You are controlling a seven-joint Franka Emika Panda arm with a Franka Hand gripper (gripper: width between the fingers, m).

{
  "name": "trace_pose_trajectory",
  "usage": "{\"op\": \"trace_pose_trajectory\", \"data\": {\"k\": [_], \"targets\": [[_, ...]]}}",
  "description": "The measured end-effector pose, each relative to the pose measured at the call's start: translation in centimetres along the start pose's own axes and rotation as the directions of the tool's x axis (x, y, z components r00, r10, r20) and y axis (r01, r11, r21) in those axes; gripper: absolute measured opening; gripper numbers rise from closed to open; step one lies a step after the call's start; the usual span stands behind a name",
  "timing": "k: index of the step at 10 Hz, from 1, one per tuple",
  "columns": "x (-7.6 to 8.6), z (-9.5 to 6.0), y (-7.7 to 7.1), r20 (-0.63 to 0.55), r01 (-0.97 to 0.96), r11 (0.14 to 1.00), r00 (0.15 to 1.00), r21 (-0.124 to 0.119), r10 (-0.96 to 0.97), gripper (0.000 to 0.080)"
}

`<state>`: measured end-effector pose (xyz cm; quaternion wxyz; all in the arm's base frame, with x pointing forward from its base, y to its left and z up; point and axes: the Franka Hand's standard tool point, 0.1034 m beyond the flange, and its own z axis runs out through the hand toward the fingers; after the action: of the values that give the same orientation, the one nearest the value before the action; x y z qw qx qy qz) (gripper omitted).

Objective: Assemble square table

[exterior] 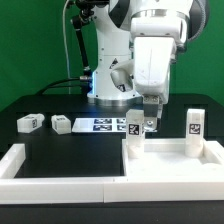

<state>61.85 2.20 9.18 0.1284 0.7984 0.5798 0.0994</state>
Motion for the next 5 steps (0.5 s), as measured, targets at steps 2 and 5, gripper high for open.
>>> {"op": "trace_pose_trajectory", "data": {"k": [2,5], "targets": [[-1.3,0.5,-0.7,0.014,-0.073,0.997,0.997,0.011,0.073,0.0649],[-6.8,-3.1,-1.1,0.052,-0.217,0.975,0.975,0.051,0.214,0.0649]]}}
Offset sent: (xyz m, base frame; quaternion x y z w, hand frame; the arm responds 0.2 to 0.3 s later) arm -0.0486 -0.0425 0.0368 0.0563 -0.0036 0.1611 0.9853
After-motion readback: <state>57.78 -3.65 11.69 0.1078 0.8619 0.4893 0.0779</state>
